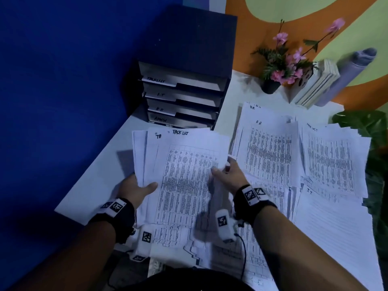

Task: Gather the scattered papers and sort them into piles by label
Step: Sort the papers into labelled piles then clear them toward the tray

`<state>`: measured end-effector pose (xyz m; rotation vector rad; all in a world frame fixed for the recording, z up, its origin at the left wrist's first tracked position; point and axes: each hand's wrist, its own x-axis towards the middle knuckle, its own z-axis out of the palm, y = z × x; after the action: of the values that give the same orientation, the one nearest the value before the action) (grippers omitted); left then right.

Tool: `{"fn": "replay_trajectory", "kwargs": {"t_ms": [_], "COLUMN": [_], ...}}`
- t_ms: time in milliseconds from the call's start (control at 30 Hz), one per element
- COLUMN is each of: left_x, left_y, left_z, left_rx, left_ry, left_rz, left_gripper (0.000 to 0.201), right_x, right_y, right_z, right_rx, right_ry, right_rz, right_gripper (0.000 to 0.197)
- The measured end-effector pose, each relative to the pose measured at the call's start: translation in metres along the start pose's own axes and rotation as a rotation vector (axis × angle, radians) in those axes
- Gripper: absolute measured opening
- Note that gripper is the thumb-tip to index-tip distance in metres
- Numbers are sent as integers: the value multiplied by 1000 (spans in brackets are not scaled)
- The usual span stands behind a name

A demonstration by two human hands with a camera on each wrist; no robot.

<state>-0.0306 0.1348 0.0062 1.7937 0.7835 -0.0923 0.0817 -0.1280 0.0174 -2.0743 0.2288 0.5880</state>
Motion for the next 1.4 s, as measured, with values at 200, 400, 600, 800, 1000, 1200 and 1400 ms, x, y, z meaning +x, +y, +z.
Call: {"fn": "replay_trajectory", "kwargs": {"t_ms": [200, 400, 600, 800, 1000, 1200, 1400], "left_x": [-2, 2, 4, 13, 19, 15, 14], "left_y": [4, 1, 2, -4, -3, 1, 2], "left_z": [-7, -19, -24, -33, -36, -33, -34], "left_rx": [44, 121, 110, 108, 54, -21, -95], "left_ry": [26, 15, 3, 33, 38, 18, 33], "left_rz": [33, 41, 51, 51, 46, 53, 32], "left_gripper": [23, 20, 15, 22, 18, 13, 16], "right_x": [-9, -13, -30, -34, -33, -37, -47], "right_y": [9, 28, 30, 38, 50, 44, 36], "right_z": [14, 9, 17, 11, 13, 23, 29], "right_rx": [194, 271, 403, 483, 481, 504, 582], "right_ry": [140, 204, 172, 253, 272, 207, 141], "right_rz": [29, 69, 81, 84, 152, 132, 104], "right_gripper": [34, 20, 9, 21, 30, 37, 34]}}
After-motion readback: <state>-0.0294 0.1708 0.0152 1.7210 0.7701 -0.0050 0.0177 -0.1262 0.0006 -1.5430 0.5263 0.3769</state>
